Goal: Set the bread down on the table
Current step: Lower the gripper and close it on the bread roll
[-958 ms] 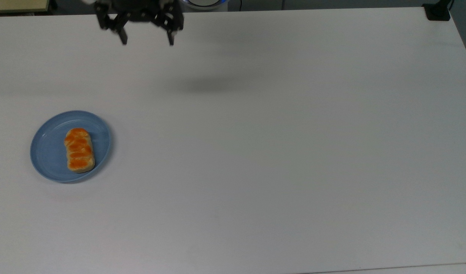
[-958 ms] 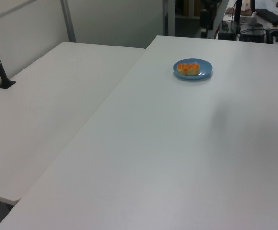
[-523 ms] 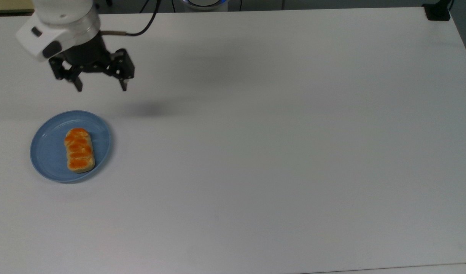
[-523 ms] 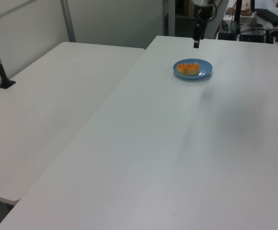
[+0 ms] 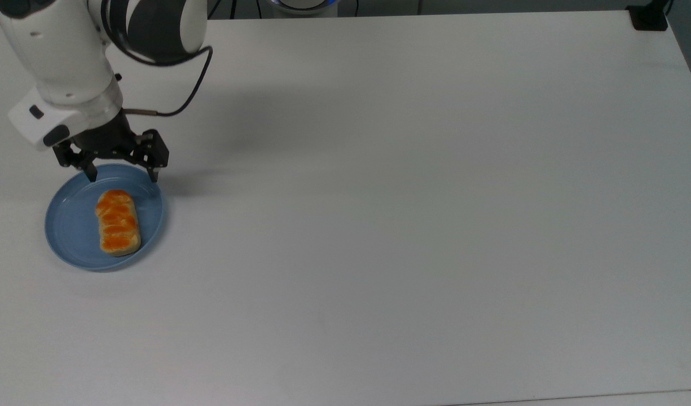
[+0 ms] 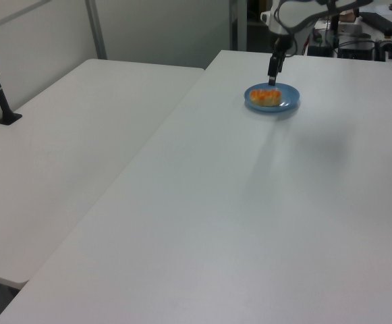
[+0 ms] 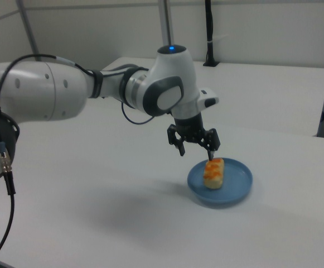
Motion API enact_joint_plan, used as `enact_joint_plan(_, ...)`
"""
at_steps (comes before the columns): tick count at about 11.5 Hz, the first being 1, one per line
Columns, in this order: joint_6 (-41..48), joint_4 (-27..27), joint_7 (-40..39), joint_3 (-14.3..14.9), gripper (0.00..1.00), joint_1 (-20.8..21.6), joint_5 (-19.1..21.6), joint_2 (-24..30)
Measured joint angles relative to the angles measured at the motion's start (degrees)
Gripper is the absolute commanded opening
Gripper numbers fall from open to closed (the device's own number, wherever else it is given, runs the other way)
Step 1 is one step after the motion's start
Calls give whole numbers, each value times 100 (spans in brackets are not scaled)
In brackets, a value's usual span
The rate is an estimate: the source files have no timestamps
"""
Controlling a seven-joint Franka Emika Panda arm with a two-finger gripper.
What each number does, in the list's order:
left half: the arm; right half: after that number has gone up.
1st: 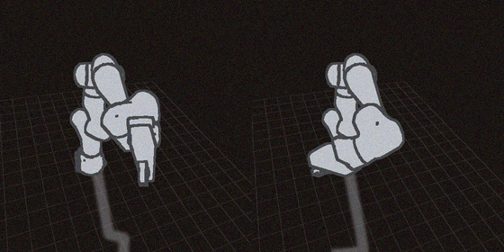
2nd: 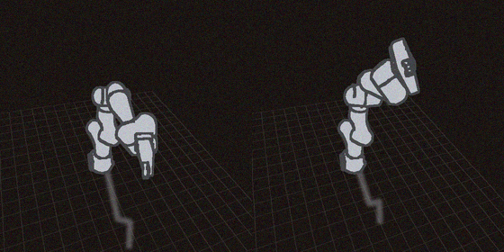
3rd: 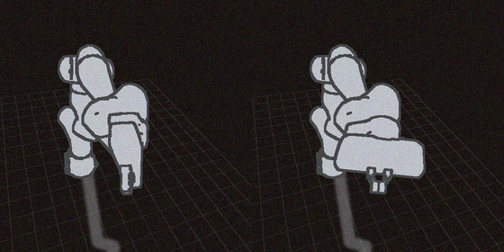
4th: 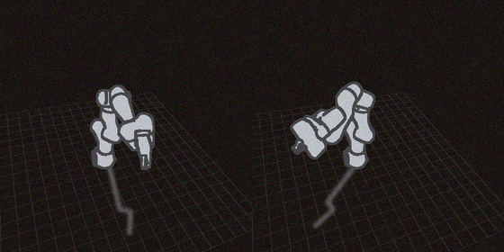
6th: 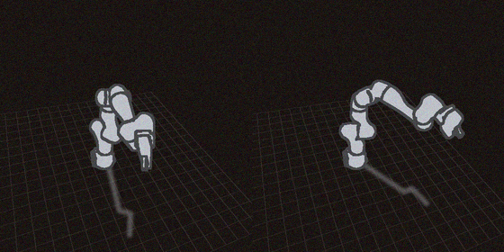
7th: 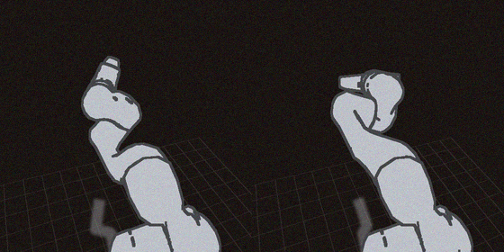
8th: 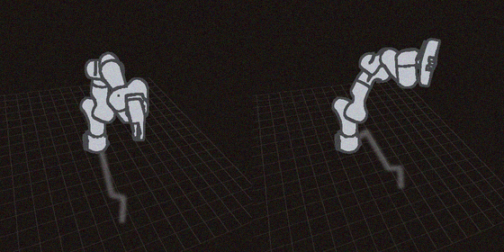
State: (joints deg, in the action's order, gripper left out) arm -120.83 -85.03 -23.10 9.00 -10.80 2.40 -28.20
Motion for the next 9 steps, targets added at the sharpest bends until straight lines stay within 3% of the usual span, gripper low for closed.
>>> enact_joint_plan(5,-1103,0,0,0,100,-279,0,-762)
enact_joint_plan(9,-1341,64,443,-70,42,-331,2,-987)
